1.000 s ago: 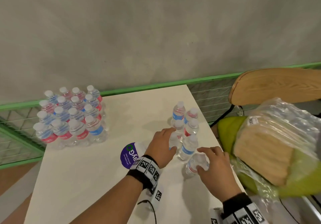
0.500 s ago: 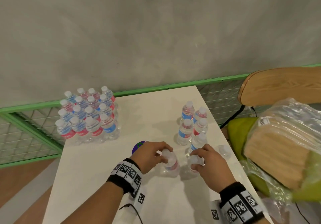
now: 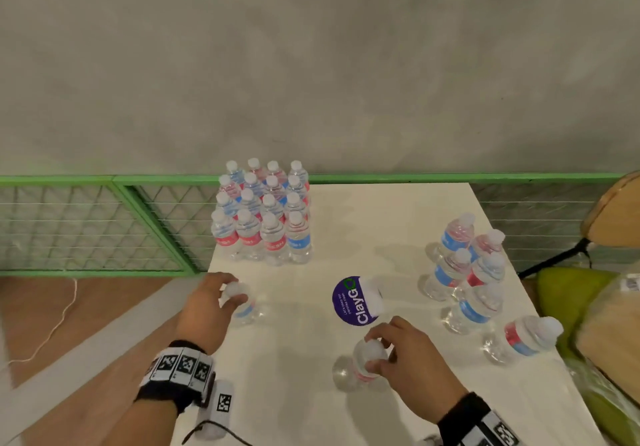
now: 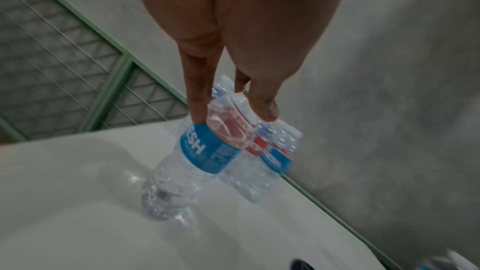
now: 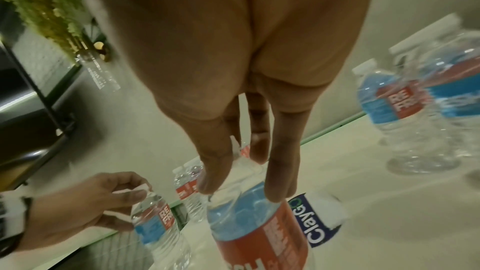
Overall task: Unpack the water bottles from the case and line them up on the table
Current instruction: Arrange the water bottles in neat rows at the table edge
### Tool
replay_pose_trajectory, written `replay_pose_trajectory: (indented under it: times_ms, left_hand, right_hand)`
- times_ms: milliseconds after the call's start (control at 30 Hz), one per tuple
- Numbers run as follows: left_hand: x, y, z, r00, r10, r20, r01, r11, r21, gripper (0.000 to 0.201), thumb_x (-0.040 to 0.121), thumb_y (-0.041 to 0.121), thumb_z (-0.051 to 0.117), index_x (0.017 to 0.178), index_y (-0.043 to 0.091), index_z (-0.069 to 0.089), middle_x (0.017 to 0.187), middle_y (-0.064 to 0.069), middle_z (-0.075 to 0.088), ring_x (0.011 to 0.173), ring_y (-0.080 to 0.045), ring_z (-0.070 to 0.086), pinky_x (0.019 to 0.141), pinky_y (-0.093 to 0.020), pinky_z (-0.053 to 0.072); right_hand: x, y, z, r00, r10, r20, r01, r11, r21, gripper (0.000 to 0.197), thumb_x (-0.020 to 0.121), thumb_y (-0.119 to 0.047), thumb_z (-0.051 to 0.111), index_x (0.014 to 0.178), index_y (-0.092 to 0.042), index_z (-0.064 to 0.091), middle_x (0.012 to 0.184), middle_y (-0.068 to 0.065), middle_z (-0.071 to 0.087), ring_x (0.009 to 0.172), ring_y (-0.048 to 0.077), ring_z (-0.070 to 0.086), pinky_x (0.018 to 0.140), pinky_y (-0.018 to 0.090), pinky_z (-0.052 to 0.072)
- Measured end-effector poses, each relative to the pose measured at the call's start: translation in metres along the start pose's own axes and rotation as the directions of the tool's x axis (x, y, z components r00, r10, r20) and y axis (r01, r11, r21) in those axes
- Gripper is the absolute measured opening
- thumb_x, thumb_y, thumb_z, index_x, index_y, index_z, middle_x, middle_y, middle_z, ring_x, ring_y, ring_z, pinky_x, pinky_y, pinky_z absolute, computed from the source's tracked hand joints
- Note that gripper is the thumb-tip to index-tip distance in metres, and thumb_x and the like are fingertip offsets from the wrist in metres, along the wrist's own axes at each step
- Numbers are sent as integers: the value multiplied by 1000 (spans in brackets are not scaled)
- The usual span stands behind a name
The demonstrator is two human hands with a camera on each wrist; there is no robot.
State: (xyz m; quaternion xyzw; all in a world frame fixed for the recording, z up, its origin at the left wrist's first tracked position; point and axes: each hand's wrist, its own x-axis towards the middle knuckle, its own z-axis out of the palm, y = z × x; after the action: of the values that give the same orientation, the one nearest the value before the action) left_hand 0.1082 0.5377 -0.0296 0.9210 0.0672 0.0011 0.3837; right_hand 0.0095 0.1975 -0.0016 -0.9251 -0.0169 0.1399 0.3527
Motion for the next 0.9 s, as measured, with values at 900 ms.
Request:
replay_pose_trajectory:
  times_ms: [900]
  left_hand:
    - [128,-24,-43,996,46,70,-65,951,302,35,83,30,73,108,13,56,111,-6,53,86,-26,56,71,-30,40]
  right_hand:
    - [146,-152,97,990,-142,21,143,970,-198,29,82,-24,67,109,-20,57,106,-2,51,92,21,56,78,29,43]
